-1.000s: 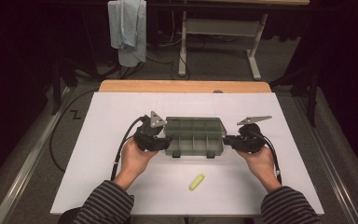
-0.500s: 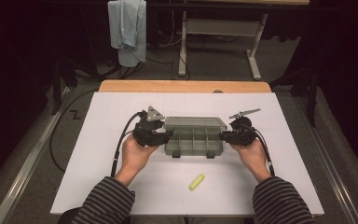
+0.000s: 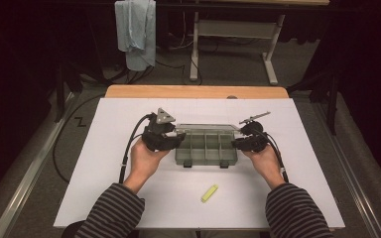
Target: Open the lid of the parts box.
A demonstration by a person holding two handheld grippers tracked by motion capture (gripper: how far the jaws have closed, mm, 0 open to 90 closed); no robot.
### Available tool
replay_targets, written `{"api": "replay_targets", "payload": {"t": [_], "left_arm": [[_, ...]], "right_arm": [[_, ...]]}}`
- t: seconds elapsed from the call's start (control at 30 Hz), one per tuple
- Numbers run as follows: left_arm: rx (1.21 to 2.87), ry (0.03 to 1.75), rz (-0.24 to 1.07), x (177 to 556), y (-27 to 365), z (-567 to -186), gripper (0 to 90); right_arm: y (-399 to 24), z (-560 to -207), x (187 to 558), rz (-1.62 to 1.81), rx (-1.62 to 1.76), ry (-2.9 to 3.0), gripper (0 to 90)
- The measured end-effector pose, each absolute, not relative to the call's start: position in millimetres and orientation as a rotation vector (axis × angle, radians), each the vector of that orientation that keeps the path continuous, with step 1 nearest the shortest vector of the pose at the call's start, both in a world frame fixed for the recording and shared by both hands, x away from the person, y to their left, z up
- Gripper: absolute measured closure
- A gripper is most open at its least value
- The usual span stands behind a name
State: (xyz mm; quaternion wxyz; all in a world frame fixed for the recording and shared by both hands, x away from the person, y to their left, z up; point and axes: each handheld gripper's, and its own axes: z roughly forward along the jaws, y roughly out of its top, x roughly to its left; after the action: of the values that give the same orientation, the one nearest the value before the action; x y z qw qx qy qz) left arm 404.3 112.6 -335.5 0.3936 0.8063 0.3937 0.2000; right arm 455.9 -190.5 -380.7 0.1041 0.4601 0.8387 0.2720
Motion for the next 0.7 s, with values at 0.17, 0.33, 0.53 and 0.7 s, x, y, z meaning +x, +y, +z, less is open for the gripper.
{"api": "replay_targets", "payload": {"t": [0.17, 0.33, 0.53, 0.7], "left_arm": [[2.039, 1.006, 0.511, 411, 112, -334, 51.0], [2.03, 1.014, 0.517, 419, 112, -331, 52.2], [2.022, 1.047, 0.501, 429, 113, -330, 56.9], [2.017, 1.061, 0.514, 436, 114, -328, 62.0]], "right_arm": [[-191, -381, 457, 0.808, 1.404, 2.466, 75.0], [-191, -380, 458, 0.797, 1.428, 2.475, 75.1], [-191, -379, 459, 0.79, 1.422, 2.483, 75.2], [-190, -379, 458, 0.786, 1.422, 2.478, 75.4]]}}
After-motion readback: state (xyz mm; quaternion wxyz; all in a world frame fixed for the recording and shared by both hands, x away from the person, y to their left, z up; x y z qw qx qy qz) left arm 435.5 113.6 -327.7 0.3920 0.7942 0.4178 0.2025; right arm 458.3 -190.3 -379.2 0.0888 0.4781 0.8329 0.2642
